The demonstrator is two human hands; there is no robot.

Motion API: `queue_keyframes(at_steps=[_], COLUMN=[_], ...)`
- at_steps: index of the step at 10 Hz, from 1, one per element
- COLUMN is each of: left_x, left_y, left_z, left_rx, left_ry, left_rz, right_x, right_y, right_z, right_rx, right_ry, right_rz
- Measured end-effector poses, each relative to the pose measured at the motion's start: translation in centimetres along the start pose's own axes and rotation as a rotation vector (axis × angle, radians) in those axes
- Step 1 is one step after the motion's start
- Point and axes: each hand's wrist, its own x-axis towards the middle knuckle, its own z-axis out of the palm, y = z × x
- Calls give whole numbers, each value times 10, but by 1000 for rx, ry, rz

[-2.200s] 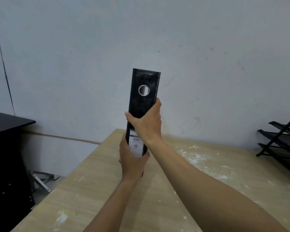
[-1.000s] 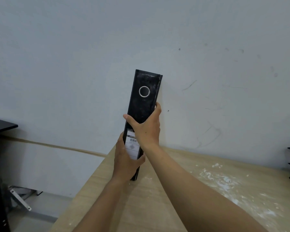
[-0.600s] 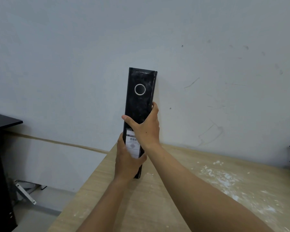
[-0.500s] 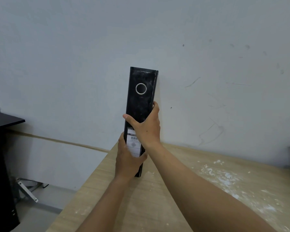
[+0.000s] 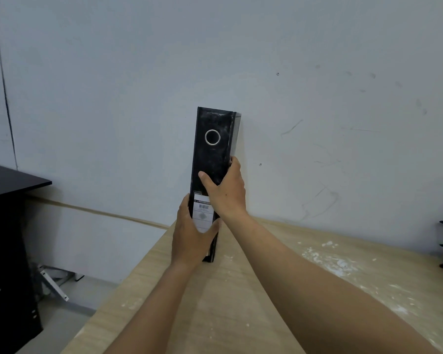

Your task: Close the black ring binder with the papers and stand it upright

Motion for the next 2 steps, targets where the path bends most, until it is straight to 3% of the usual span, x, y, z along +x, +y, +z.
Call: queue_keyframes(at_steps=[2], left_x=[-15], left_y=[46], left_z=[-13], left_rx=[250], left_ry=[6], left_rz=[106], right_x=[-18], right_y=[-18], right_z=[-48], right_rx=[-136], right_ry=[-126], right_rz=[-48])
